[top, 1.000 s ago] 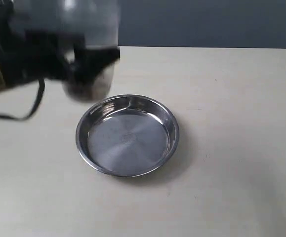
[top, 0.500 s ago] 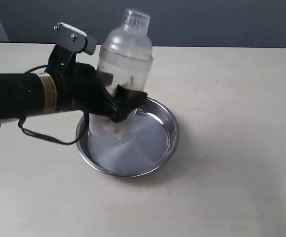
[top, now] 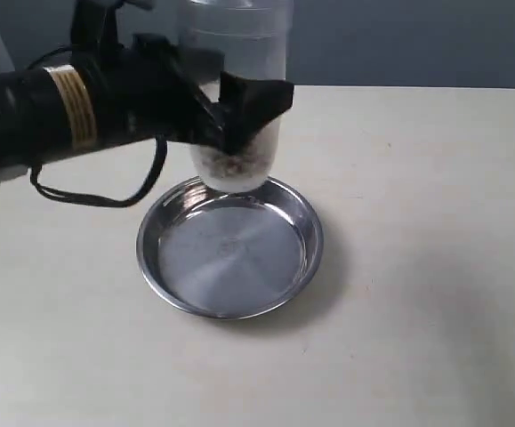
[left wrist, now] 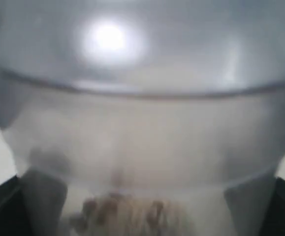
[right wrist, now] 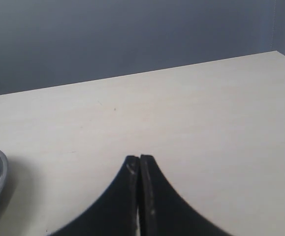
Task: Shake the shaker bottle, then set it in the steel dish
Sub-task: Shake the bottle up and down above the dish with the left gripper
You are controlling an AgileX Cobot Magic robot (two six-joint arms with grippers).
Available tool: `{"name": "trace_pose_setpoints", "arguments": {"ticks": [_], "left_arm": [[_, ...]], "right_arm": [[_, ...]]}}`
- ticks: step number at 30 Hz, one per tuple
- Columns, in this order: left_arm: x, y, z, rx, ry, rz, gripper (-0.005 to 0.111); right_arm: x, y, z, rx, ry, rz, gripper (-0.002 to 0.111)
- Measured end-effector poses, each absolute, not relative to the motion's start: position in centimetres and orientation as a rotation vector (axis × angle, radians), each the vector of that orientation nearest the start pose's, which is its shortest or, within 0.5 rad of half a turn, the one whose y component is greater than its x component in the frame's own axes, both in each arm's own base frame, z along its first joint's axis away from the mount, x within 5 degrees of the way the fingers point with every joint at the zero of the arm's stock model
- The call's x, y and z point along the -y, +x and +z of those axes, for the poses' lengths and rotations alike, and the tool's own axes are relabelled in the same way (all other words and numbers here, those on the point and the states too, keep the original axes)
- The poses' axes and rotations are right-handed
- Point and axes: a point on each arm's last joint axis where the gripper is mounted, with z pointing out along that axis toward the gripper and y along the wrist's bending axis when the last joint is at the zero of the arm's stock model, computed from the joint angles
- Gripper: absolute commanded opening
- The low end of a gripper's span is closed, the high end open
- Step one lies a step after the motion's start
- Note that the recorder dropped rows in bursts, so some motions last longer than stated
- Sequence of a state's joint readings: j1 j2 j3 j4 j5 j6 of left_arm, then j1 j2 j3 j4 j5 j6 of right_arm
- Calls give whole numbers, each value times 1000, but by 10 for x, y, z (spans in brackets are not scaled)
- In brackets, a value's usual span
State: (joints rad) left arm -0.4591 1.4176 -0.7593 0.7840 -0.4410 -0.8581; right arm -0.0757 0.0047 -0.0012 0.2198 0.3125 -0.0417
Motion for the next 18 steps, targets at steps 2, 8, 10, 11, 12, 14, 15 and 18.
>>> {"name": "trace_pose_setpoints", "arguments": {"ticks": [2,8,10,11,12,14,15,18], "left_arm": [[160,257,235,-1915,542,-669,0],[156,256,253,-1865,559,-614,0],[157,255,268,-1790,530,-661,0],[157,254,264,-1802,522,-667,0],[157,255,254,-1842,515,-663,0],[155,257,239,-1924,524,-617,0],[155,257,242,-1914,538,-602,0],[154,258,300,-1719,535,-587,0]], "right_arm": [[-2,55,186,-1786,170,126,-1],[-2,55,186,-1786,170,126,-1],[-2,55,186,-1786,170,126,-1],[-2,55,186,-1786,170,126,-1],[-2,55,186,-1786,170,126,-1],[-2,55,186,-1786,170,126,-1],[-2,55,186,-1786,170,126,-1],[-2,55,186,-1786,170,126,-1]]}}
